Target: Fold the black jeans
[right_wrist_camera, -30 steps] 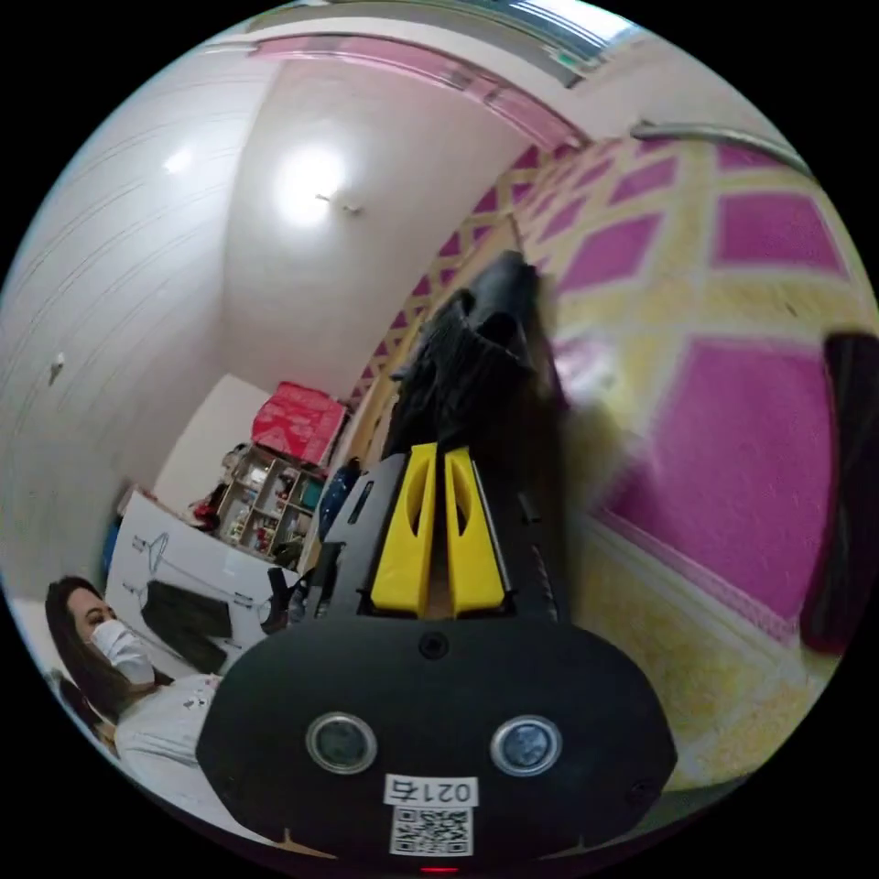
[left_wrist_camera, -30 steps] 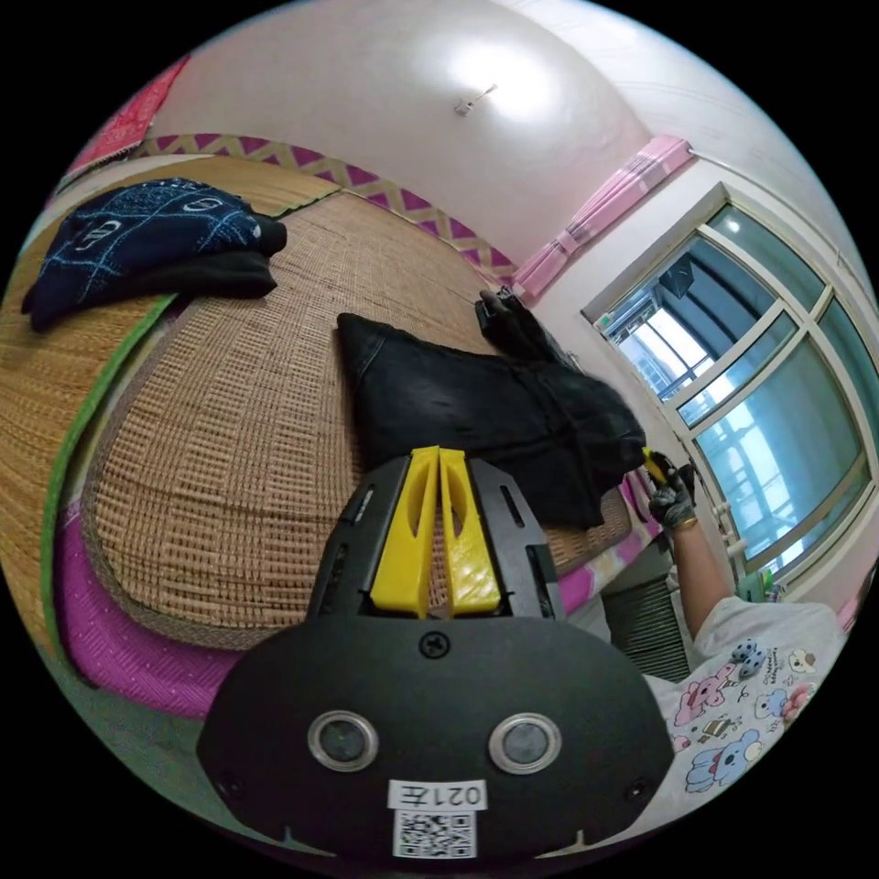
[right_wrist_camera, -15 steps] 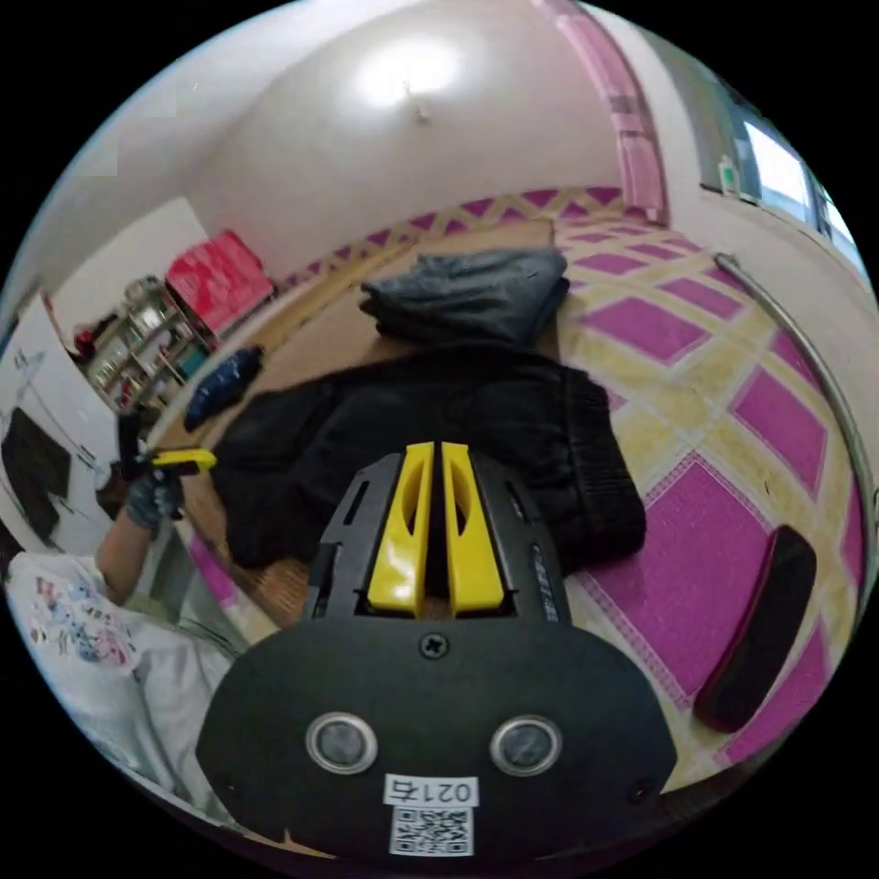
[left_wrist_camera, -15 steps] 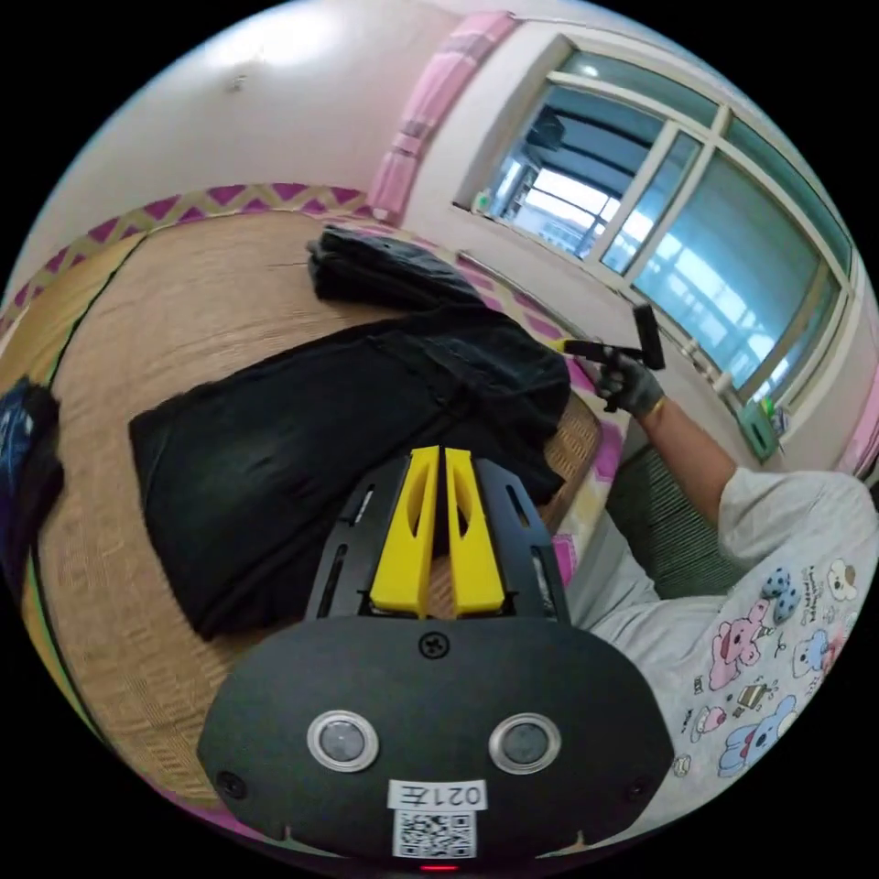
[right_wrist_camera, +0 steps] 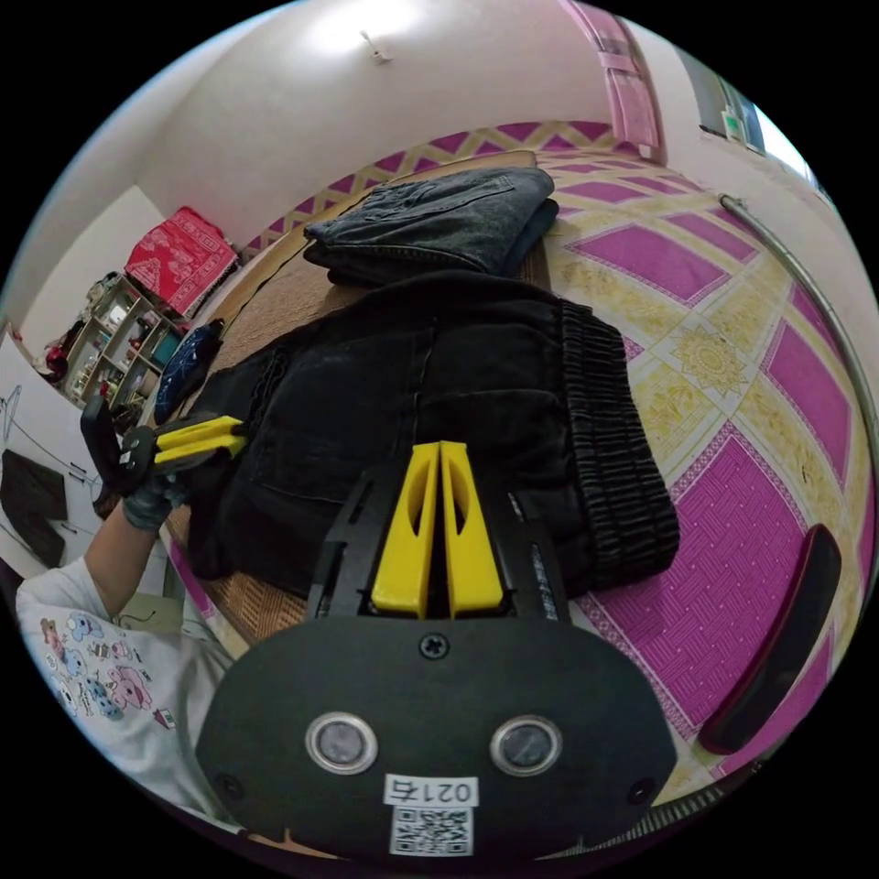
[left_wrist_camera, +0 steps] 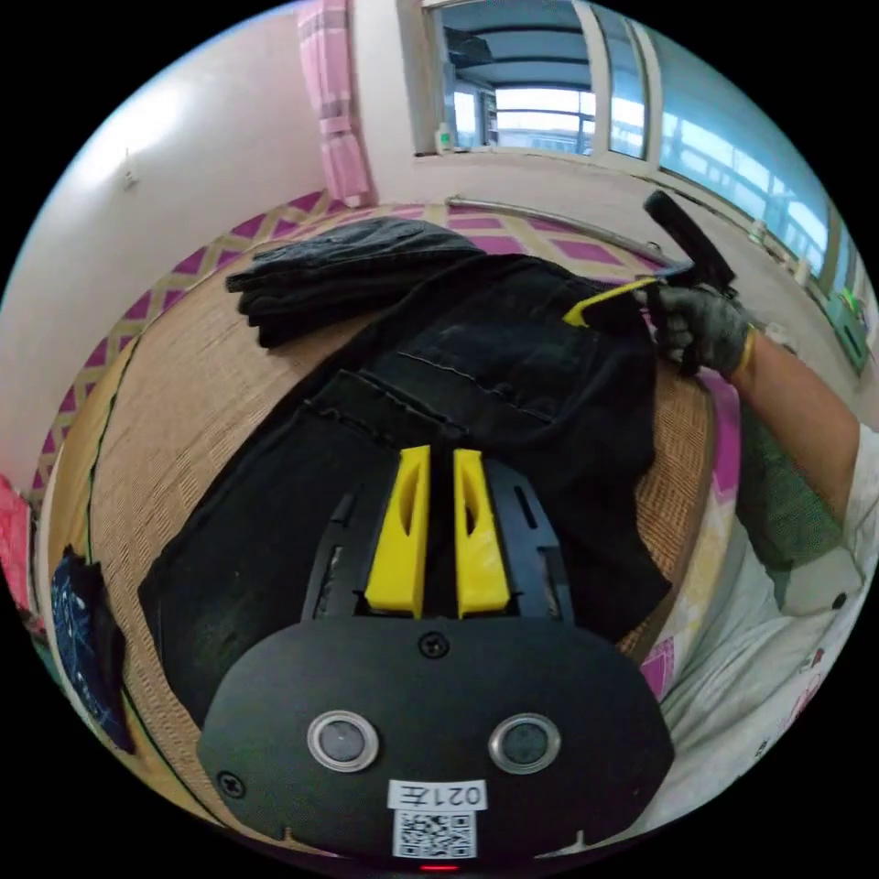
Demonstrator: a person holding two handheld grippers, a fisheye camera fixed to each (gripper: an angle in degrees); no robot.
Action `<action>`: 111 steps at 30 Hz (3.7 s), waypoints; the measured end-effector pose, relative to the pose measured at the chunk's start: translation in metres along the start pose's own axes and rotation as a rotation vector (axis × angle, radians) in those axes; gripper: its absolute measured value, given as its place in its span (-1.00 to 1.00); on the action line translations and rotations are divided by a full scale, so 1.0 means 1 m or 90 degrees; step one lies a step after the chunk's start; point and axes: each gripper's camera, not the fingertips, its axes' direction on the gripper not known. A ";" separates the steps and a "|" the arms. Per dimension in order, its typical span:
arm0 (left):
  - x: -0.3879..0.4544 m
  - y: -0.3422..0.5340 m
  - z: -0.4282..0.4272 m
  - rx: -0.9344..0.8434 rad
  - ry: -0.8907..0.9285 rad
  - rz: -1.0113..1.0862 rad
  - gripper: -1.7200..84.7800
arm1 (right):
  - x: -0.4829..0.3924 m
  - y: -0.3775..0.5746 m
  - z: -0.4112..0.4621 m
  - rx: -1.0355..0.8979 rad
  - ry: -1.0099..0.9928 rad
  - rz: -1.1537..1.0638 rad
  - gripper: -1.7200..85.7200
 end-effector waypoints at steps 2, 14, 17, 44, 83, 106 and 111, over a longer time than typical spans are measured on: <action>-0.026 0.000 -0.012 0.012 0.061 -0.055 -0.96 | -0.001 0.000 0.000 0.000 -0.006 0.003 -0.98; -0.264 0.208 -0.301 0.263 -0.155 -0.391 -0.98 | -0.016 0.004 -0.004 0.000 -0.018 0.007 -0.98; -0.316 0.279 -0.330 0.234 -0.249 -0.517 -0.98 | -0.022 0.005 -0.004 0.001 -0.014 0.013 -0.97; -0.415 0.213 -0.276 -0.065 -0.102 -0.152 -0.75 | -0.166 -0.130 0.052 -0.185 0.206 -0.527 -0.90; -0.320 0.447 -0.477 0.143 0.126 -0.245 -0.98 | -0.072 0.188 -0.108 -0.146 -0.183 -0.406 -0.95; -0.510 0.388 -0.487 0.009 -0.138 -0.504 -0.98 | -0.036 0.109 -0.087 -0.014 -0.091 -0.291 -0.97; -0.514 0.390 -0.487 0.027 -0.113 -0.531 -0.98 | -0.039 0.109 -0.088 -0.025 -0.072 -0.282 -0.96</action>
